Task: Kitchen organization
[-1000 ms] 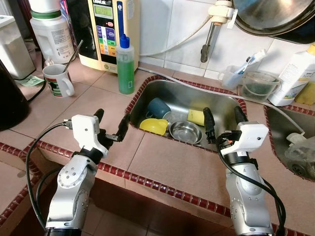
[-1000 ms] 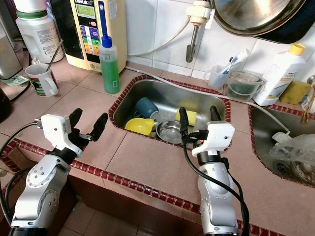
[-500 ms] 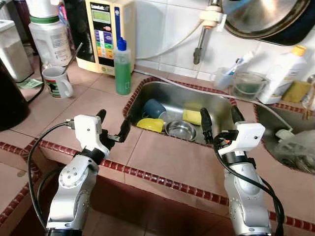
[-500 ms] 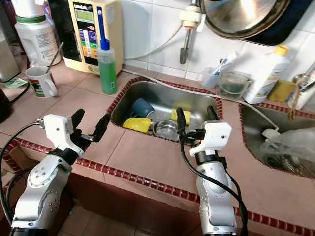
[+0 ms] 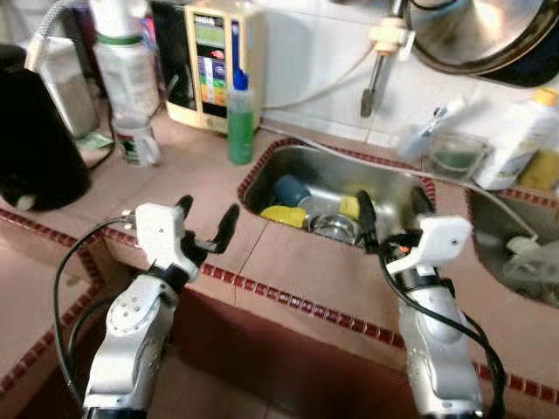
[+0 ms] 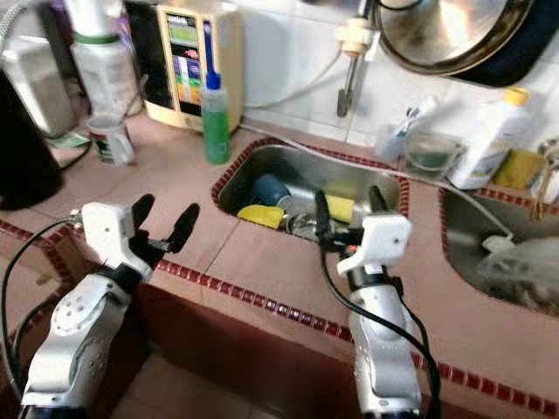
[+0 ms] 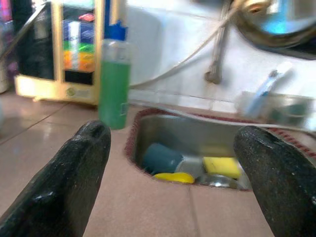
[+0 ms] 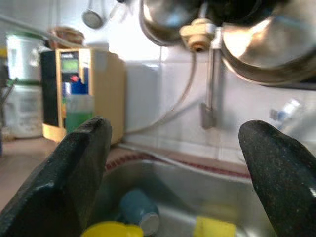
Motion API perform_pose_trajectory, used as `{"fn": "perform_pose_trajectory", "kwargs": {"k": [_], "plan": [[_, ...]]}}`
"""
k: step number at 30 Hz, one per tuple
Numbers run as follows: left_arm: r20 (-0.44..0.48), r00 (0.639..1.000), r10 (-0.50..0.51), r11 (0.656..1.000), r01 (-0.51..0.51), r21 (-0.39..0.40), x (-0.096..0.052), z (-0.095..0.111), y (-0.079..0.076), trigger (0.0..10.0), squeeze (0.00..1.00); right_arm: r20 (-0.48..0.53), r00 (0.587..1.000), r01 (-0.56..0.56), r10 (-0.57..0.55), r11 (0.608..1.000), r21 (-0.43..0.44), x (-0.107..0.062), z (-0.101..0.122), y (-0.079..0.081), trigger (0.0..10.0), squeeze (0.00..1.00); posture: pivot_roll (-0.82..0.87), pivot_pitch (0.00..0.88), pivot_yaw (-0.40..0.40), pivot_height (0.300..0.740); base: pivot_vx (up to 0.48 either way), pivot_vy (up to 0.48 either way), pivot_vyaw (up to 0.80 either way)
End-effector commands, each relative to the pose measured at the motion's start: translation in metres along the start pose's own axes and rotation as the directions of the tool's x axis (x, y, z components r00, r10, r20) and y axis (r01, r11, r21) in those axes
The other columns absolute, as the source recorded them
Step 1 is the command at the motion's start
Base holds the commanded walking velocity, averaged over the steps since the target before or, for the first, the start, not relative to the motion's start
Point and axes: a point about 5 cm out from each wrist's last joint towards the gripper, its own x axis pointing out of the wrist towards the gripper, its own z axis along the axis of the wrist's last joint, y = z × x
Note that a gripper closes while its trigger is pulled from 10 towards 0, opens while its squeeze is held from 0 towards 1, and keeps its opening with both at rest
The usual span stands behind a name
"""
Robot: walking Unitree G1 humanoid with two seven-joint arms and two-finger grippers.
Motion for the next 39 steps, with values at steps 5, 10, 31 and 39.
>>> {"fn": "perform_pose_trajectory", "kwargs": {"k": [5, 10, 31, 39], "plan": [[0.010, 1.000, -0.025, 1.000, 0.025, 0.001, 0.0045, 0.0042, -0.0045, 10.0, 0.00, 0.004, 1.000, 0.023, -0.023, 1.000, -0.010, 0.0002, 0.0020, -0.0047, 10.0, 0.00, 0.07, 0.000, -0.030, 0.740, 0.000, 0.000, 0.00], [0.017, 0.999, -0.030, 1.000, 0.030, 0.004, 0.0049, 0.0053, -0.0055, 10.0, 0.00, 0.005, 1.000, 0.022, -0.022, 1.000, -0.009, 0.0006, 0.0023, -0.0043, 10.0, 0.00, 0.07, 0.000, -0.029, 0.740, 0.000, 0.000, 0.00], [-0.014, 0.999, -0.048, 0.999, 0.048, 0.016, 0.0022, 0.0004, -0.0081, 10.0, 0.00, -0.007, 1.000, 0.009, -0.009, 1.000, -0.010, -0.0012, 0.0000, -0.0030, 10.0, 0.00, 0.08, 0.000, -0.037, 0.740, 0.000, 0.000, 0.00], [-0.039, 0.998, -0.052, 0.999, 0.052, 0.012, 0.0008, -0.0027, -0.0100, 10.0, 0.00, -0.015, 1.000, -0.002, 0.002, 1.000, -0.007, -0.0026, -0.0015, -0.0016, 10.0, 0.00, 0.08, 0.000, -0.043, 0.740, -0.258, 0.000, 0.00]]}}
